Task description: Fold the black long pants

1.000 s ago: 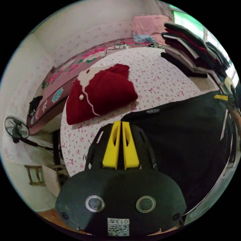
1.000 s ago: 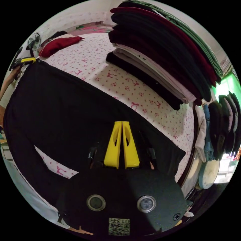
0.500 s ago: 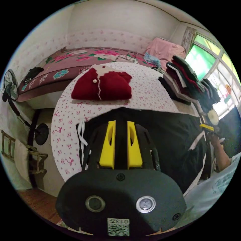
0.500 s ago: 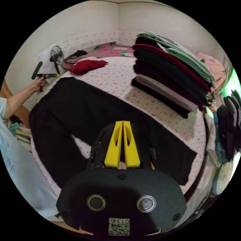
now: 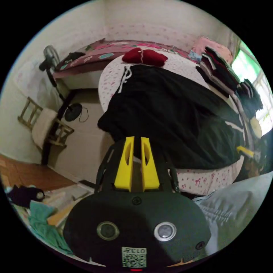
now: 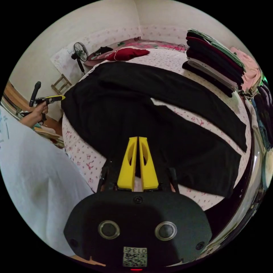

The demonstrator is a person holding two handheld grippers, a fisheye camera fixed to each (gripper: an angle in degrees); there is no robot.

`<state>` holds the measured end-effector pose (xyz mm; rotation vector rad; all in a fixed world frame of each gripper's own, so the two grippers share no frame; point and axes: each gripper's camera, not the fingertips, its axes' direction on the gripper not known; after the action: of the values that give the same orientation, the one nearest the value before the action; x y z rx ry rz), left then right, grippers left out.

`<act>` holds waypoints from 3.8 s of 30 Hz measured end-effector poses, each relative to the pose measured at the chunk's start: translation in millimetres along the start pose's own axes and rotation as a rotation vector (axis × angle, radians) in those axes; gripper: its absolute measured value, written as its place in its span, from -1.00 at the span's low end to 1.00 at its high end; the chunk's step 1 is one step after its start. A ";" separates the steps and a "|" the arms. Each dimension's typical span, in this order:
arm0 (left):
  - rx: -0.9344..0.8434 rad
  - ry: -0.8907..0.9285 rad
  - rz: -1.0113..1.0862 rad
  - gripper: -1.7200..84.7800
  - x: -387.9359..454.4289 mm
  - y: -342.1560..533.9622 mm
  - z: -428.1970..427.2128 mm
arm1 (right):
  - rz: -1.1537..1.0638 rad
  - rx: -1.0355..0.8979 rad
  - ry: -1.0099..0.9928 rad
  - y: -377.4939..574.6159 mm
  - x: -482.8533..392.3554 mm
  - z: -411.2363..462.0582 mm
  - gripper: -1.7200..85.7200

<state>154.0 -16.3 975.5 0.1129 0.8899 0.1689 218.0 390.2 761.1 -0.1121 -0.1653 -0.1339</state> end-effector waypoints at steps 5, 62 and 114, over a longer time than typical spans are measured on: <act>0.003 0.193 -0.113 -0.72 -29.0 22.4 8.9 | -0.140 -0.024 0.053 32.7 -34.6 -0.6 -0.85; -0.337 0.244 1.038 -0.81 402.7 66.9 111.9 | 0.695 -0.126 0.455 220.7 148.4 -63.6 -0.82; -0.116 -0.049 0.719 -0.97 326.8 -16.9 130.8 | 0.163 0.007 0.169 34.9 63.5 0.8 -0.96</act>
<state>459.5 26.6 805.3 0.3254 0.7570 0.8819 284.9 416.9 769.3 -0.1059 0.0120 0.0199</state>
